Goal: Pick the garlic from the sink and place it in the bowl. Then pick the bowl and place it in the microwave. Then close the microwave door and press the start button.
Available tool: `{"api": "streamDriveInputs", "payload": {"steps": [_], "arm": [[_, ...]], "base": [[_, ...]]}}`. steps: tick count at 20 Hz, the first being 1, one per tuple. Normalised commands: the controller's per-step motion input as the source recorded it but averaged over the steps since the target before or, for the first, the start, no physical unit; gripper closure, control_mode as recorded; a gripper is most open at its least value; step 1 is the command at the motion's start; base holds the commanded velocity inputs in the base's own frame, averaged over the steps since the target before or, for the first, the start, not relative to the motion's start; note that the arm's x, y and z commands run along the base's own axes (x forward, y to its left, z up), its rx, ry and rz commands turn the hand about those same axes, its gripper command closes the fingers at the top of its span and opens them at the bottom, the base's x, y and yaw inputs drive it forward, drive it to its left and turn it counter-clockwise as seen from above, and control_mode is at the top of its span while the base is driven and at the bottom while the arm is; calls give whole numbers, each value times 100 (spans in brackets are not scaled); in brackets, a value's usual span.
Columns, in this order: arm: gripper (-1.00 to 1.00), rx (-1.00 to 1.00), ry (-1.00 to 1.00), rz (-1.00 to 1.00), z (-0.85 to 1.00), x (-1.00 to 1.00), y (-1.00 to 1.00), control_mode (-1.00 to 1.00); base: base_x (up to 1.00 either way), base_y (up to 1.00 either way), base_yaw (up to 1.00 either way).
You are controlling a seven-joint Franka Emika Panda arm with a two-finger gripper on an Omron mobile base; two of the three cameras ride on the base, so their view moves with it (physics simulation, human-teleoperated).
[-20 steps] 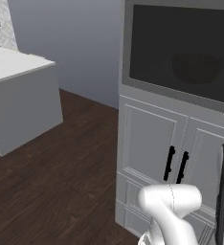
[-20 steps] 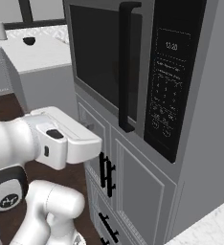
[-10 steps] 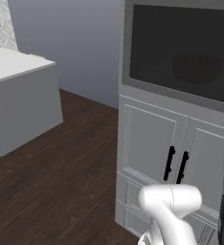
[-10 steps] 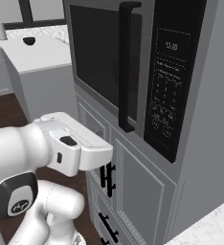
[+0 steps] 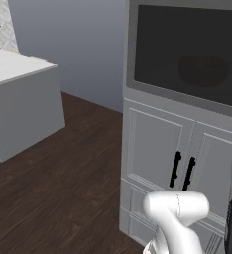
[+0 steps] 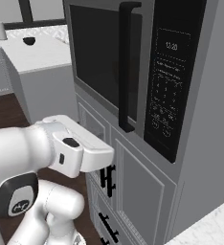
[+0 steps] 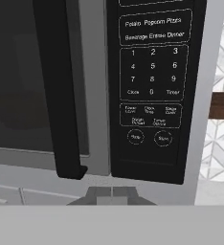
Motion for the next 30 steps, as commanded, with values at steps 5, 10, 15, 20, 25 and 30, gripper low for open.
{"api": "streamDriveInputs", "payload": {"steps": [5,10,15,20,25,30], "arm": [[100,0,-2,0,-3,14,-23,-100],[100,0,-12,0,0,1,-37,-100],[100,0,-9,0,0,1,-25,-100],[100,0,-4,0,-4,11,-22,-100],[100,0,0,0,-8,8,-21,-100],[100,0,0,0,-5,6,-18,-100]], "base": [[0,0,0],[0,0,0],[0,0,0],[0,0,0],[0,0,0],[0,0,0]]}}
